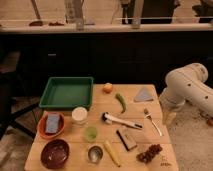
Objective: Place fork in paper cup
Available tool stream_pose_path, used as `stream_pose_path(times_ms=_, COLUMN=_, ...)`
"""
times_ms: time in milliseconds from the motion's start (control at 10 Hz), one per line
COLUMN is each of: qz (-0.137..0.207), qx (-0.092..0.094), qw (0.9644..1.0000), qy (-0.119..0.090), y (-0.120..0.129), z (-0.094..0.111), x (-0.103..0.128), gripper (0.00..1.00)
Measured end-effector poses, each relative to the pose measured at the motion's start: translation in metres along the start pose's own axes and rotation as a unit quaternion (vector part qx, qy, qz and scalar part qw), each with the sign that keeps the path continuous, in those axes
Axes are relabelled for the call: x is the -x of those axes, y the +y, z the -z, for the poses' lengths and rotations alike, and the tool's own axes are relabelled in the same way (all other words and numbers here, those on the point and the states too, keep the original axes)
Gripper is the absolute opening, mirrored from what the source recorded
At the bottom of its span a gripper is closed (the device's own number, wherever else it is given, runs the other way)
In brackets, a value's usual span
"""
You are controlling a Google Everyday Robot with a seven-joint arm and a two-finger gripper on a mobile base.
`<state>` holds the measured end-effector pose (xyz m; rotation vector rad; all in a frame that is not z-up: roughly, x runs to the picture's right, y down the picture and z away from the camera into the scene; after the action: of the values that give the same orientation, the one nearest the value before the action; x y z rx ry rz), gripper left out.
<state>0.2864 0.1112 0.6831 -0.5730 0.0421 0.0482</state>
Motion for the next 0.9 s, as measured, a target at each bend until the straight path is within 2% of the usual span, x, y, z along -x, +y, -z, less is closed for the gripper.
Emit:
stream_pose_path(times_ms=200, qz=-0.014, qx=0.002, qw=0.9999, qy=-0.003, y=-0.002, z=-0.001, x=-0.002, gripper=0.74)
stream_pose_path(times_ms=300, qz=-0.037, qx=0.007, qw=0.9993, qy=-0.004, y=-0.006, z=-0.002, x=-0.004, gripper=0.74)
stream_pose_path(times_ms=400, qz=-0.066, qx=0.019, qw=0.9975, qy=-0.016, y=-0.011, z=-0.006, x=0.001, gripper=0.74)
stream_pose_path(times_ms=600, qz=-0.125, qx=0.05, qw=0.9878, qy=-0.079, y=-0.023, z=-0.018, x=0.011, gripper=0.74)
stream_pose_path(times_ms=700, qz=-0.145, qx=0.064, qw=0.9827, qy=-0.097, y=-0.023, z=-0.024, x=0.015, gripper=0.74)
stream_pose_path(times_ms=800, qz=-0.171, qx=0.08, qw=0.9744, qy=-0.122, y=-0.026, z=-0.034, x=0.03, gripper=0.74)
stream_pose_path(times_ms=900, qz=-0.181, qx=0.086, qw=0.9708, qy=-0.131, y=-0.028, z=-0.039, x=0.041, gripper=0.74)
